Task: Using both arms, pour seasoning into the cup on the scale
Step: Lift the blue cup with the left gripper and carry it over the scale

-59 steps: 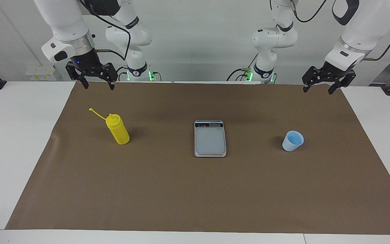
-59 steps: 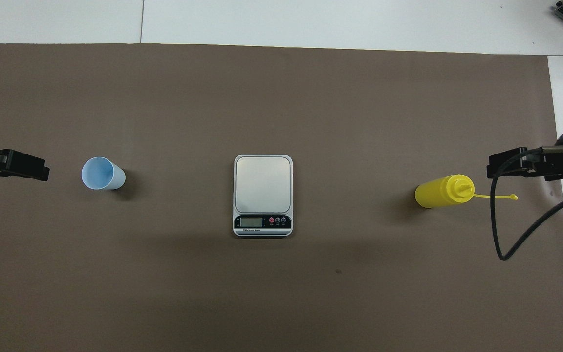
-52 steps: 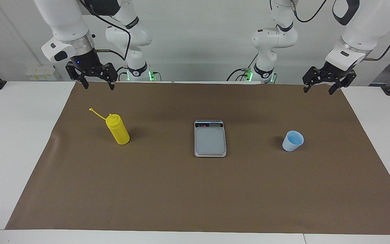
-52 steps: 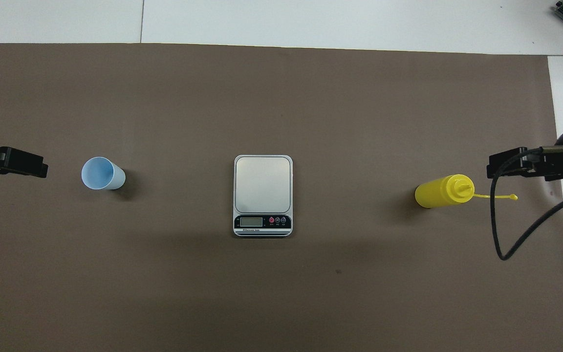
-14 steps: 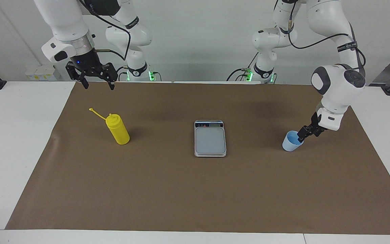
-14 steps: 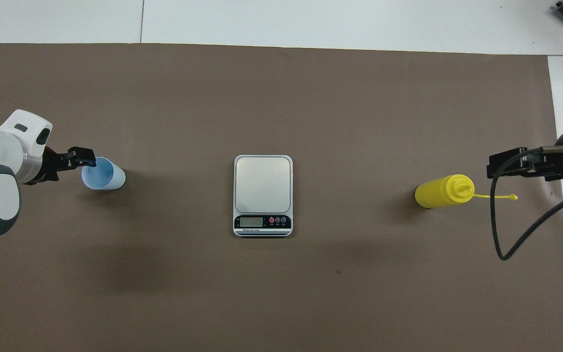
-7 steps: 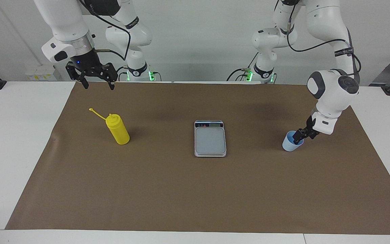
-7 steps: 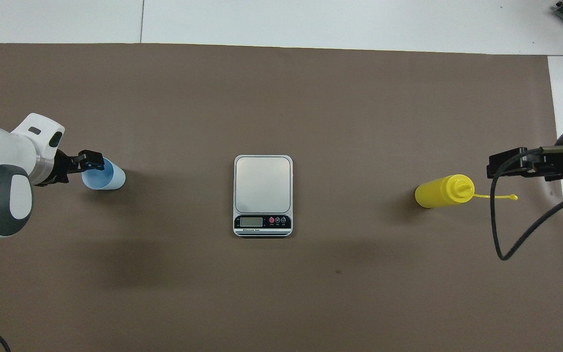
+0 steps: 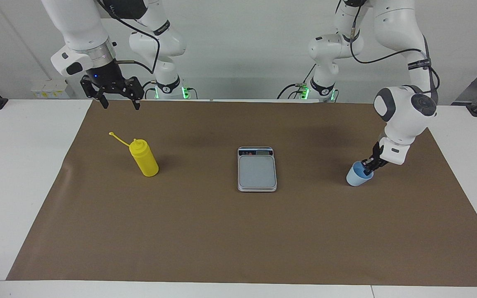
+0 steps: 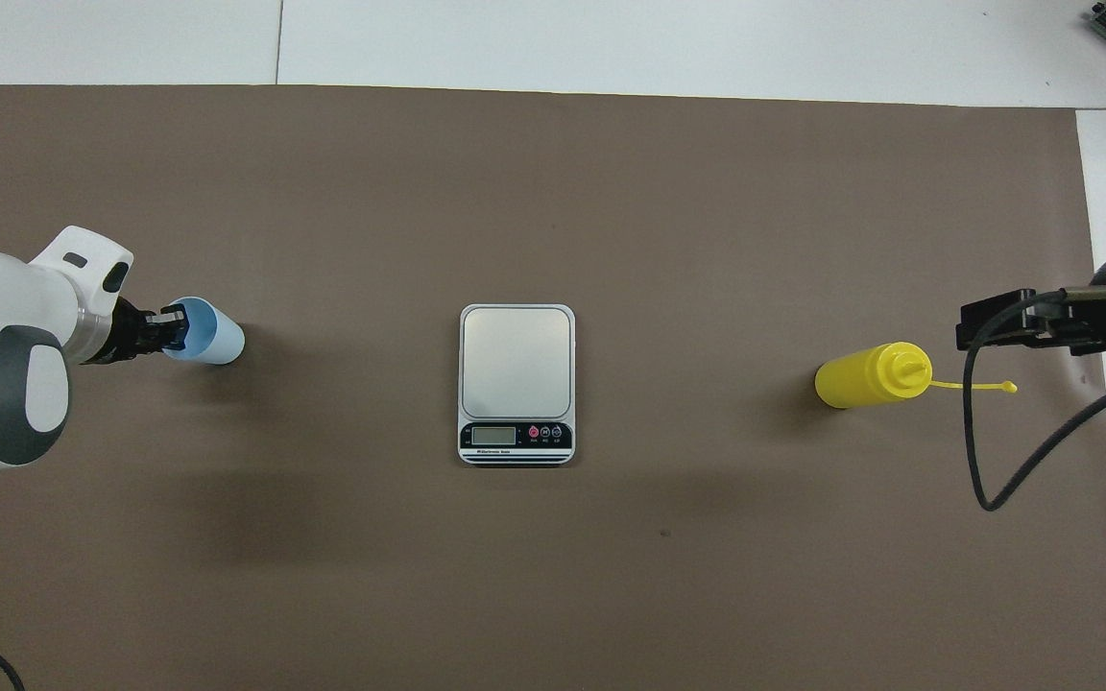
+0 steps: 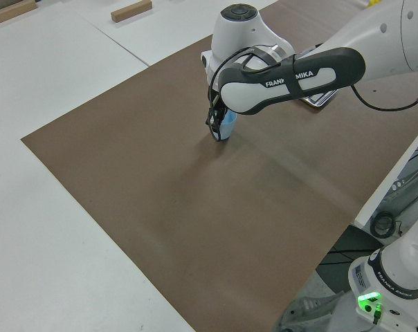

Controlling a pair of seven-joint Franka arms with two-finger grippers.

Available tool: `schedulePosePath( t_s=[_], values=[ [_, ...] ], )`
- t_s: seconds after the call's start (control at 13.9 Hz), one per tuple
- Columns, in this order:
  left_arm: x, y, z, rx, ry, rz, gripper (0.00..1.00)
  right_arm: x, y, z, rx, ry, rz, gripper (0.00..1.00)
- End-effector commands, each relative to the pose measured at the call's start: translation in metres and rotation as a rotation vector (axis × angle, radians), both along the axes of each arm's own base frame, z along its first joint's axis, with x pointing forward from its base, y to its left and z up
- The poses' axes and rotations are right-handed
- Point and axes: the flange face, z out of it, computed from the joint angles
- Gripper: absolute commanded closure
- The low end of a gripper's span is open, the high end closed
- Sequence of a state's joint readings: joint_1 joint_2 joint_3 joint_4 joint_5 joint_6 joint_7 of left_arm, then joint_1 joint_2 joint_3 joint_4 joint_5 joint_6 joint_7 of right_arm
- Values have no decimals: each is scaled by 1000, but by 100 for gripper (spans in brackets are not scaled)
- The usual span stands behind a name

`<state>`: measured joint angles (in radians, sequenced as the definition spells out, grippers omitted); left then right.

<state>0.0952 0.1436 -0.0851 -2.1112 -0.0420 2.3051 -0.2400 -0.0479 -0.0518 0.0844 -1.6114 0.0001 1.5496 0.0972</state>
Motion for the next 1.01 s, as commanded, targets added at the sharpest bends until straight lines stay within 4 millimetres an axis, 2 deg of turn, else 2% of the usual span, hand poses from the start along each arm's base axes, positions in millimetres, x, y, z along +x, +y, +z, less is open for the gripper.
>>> schedulePosePath(
  t_s=[0.0, 0.14, 0.36, 0.5, 0.65, 0.79, 0.94],
  values=[
    [13, 1, 24, -2, 33, -40, 100, -6, -4, 1, -4, -10, 15, 0],
    [25, 6, 60, -2, 27, -94, 100, -6, -4, 0, -4, -7, 16, 0],
    [41, -4, 106, 0, -10, -119, 100, -6, -4, 1, -4, -8, 15, 0],
    [46, -29, 130, -1, -40, -151, 100, -6, -4, 1, -4, -8, 15, 0],
    [45, -67, 143, -5, -39, -194, 100, -6, -4, 1, -4, -8, 15, 0],
    [39, -114, 143, -9, -44, -186, 100, -6, -4, 0, -4, -7, 16, 0],
    [30, -153, 142, -11, -40, -191, 100, -6, -4, 0, -4, -7, 16, 0]
  ],
)
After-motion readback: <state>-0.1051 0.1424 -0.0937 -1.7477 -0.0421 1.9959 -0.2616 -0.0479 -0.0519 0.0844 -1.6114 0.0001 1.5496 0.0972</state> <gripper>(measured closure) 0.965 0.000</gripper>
